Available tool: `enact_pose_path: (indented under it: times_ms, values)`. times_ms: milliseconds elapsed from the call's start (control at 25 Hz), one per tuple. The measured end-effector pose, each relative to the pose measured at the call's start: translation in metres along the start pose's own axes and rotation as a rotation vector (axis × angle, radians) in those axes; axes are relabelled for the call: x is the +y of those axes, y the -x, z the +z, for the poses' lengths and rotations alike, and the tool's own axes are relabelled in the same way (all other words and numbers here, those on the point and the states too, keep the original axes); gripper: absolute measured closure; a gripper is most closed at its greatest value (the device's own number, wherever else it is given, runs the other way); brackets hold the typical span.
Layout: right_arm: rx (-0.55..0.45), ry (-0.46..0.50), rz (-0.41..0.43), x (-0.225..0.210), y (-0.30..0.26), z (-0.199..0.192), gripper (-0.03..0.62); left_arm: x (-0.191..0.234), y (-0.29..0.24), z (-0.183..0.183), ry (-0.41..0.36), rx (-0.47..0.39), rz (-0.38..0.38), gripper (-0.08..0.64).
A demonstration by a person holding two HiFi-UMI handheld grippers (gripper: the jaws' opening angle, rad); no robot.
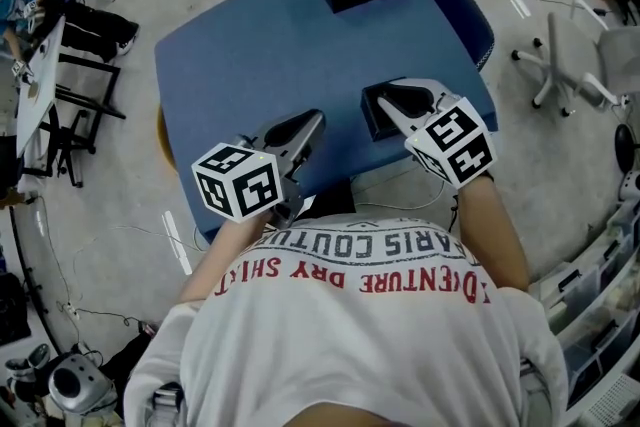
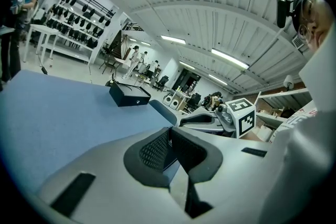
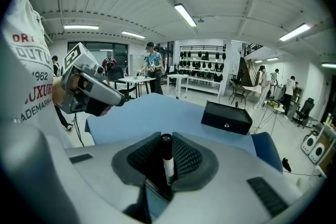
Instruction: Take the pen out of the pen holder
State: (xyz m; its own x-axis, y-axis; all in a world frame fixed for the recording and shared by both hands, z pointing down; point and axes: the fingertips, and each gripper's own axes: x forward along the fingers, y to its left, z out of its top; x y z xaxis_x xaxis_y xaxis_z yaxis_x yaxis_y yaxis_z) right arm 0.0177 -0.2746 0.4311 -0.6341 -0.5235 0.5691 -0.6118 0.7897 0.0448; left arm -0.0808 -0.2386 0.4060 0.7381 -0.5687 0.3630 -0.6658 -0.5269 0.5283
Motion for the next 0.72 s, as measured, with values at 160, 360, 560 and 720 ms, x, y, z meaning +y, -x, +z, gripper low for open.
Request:
enact_pose_path:
  times_ms: [160, 360, 560, 720]
  values:
    - [-0.039, -0.005, -0.026, -0.003, 0.016, 0.005, 0.517, -0.012, 0.004, 0.002, -0.017, -0.024, 0.002, 0.52]
    - [-0.123, -0.02, -0.061, -0.006, 0.038, 0.02, 0.517, -0.024, 0.014, 0.001, -0.036, -0.047, 0.003, 0.52]
    - [-0.204, -0.033, -0.103, -0.007, 0.069, 0.038, 0.517, -0.038, 0.025, 0.002, -0.052, -0.072, 0.002, 0.52]
    - [-0.268, -0.064, -0.123, -0.005, 0.094, 0.044, 0.517, -0.05, 0.034, 0.001, -0.061, -0.094, 0.0, 0.52]
